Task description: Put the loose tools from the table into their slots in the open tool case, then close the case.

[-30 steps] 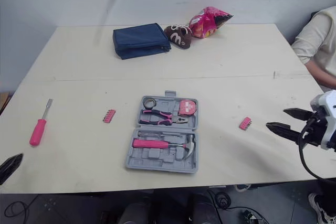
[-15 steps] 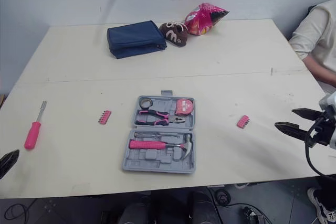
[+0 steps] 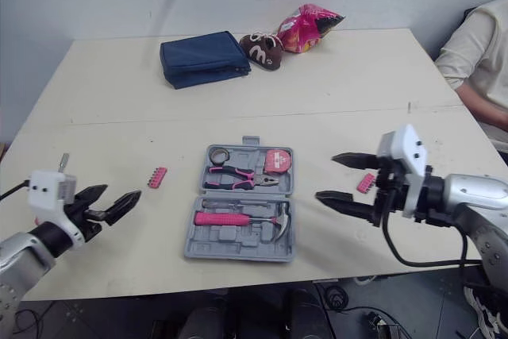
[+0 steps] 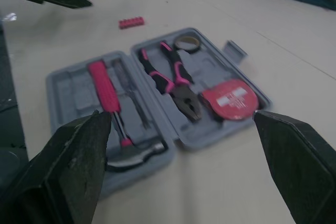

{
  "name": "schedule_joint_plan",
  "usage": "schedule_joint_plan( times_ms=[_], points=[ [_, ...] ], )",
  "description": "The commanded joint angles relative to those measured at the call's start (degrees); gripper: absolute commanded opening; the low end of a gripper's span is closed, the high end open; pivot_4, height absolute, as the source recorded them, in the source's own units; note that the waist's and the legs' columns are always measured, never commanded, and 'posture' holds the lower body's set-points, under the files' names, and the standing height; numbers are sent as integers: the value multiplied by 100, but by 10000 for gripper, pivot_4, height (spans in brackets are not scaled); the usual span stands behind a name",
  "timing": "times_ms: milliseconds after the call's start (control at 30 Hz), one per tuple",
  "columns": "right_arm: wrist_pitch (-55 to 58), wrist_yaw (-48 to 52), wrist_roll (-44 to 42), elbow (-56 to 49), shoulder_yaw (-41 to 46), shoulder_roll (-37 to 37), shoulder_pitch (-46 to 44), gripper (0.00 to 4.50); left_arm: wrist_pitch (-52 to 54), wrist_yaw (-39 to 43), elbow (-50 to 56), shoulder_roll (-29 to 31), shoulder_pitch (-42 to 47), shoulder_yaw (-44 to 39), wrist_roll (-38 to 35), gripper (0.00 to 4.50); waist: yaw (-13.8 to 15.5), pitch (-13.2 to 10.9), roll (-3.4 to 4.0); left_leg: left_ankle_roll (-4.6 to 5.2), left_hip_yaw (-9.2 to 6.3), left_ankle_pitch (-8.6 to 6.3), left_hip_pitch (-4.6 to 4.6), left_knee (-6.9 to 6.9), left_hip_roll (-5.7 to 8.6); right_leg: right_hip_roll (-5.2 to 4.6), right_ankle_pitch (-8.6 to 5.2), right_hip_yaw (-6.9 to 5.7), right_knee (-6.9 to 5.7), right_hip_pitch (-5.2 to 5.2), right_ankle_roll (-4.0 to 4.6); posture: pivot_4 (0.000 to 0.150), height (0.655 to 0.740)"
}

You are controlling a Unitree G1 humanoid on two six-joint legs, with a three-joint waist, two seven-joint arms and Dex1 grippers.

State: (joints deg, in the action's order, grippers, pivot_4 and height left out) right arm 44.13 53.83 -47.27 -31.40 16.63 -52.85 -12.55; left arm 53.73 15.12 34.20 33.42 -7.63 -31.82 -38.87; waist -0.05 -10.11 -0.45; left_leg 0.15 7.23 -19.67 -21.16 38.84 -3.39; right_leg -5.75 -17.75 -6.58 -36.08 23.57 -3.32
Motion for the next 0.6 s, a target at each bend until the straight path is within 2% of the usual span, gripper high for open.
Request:
schedule_joint_plan(
  times_ms=[33, 133, 233, 467, 567, 600],
  points=[
    [150, -206, -509, -465, -377, 227, -576, 45000, -238, -145, -509, 15, 431, 501, 447, 44322, 0, 0, 0, 0, 1, 0, 2, 3, 0, 1, 0, 0, -1, -1, 0, 1500, 7400],
    [114, -206, -464, -445, -735, 342, -1032, 45000, -553, -30, -1238, -40, 805, 1093, 852, 44322, 0, 0, -1, 1, 1, 1, 0, 8, 0, 7, 0, -1, -8, 2, 0, 1500, 7400],
    [9, -258, -277, -353, -922, 389, -1242, 45000, -798, 119, -1536, -112, 1018, 1568, 1096, 44322, 5, 1, -6, 2, 4, 0, -5, 10, 0, 7, 0, -1, -4, 3, 0, 1500, 7400],
    [11, -318, -288, -383, -993, 440, -1222, 45000, -1339, 372, -2050, -137, 1170, 1844, 1506, 44322, 70, 3, -8, 9, 9, 4, -3, 19, 2, 3, 2, 2, -5, 0, -3, 1500, 7400],
    [-10, -317, -289, -399, -997, 434, -1192, 45000, -1371, 431, -2080, -153, 1170, 1851, 1539, 35837, 69, 3, -8, 9, 7, 4, 1, 18, 1, 2, 2, 2, -14, 1, -3, 1500, 7400],
    [-12, -315, -295, -396, -990, 432, -1186, 45000, -1354, 445, -2080, -163, 1173, 1849, 1534, 31569, 70, 3, -8, 9, 7, 4, 1, 18, 0, 2, 2, 2, -14, 1, -3, 1500, 7400]
  ],
)
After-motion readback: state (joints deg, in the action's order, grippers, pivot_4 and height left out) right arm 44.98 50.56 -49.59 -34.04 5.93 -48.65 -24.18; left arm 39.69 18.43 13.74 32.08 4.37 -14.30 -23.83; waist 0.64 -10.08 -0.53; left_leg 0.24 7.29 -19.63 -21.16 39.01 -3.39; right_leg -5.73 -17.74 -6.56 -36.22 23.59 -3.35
